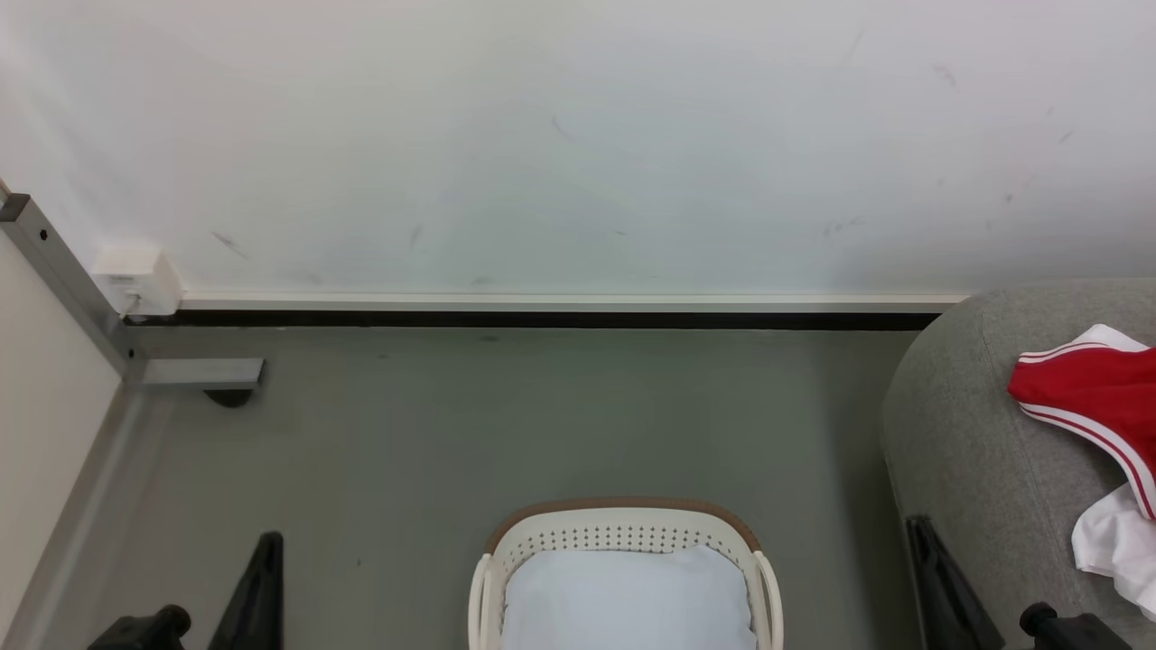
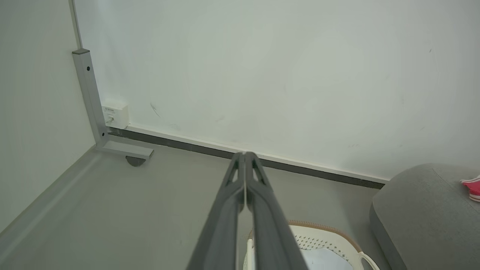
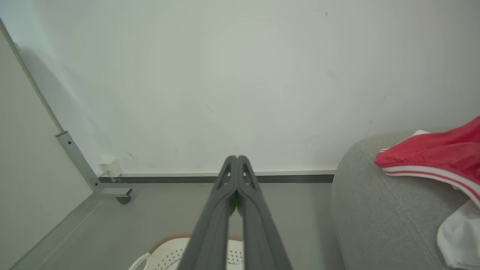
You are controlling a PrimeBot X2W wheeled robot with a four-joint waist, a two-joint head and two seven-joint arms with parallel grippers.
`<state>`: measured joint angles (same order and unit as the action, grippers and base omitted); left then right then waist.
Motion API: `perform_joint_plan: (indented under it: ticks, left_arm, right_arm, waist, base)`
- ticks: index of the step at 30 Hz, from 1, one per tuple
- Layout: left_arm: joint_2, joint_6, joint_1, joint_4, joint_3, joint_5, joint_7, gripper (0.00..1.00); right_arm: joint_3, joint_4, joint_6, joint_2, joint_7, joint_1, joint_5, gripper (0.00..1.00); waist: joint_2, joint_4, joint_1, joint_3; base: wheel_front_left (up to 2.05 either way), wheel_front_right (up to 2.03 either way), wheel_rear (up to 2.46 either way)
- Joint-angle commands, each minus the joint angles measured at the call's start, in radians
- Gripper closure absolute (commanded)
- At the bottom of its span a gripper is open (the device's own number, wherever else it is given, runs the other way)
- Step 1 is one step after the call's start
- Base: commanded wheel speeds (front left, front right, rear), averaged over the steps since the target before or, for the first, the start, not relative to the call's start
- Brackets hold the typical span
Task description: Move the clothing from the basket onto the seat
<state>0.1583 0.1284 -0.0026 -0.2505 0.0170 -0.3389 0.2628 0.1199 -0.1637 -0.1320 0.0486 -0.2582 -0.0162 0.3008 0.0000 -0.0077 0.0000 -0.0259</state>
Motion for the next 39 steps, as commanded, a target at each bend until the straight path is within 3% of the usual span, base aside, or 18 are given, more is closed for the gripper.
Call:
perform_joint_plan:
  ticks: [1,39]
  left_arm:
    - [0.003,0.000,-0.009,0.007,0.006,-0.027,-0.009,1.00]
    - [-0.045,-0.013,-0.057,0.024,0.048,-0.582,-0.172,1.00]
  right_arm:
    - [-0.003,0.011,0.000,0.001,0.002,0.006,0.028,1.00]
    - [-0.048,-0.030,0.001,0.048,0.121,0.069,0.652,1.00]
  waist:
    - [0.0000,0.000,0.0000,0.000]
    - [0.0000,0.002,0.0000,0.008]
  base:
    - [0.00,0.00,0.00]
    - [0.00,0.00,0.00]
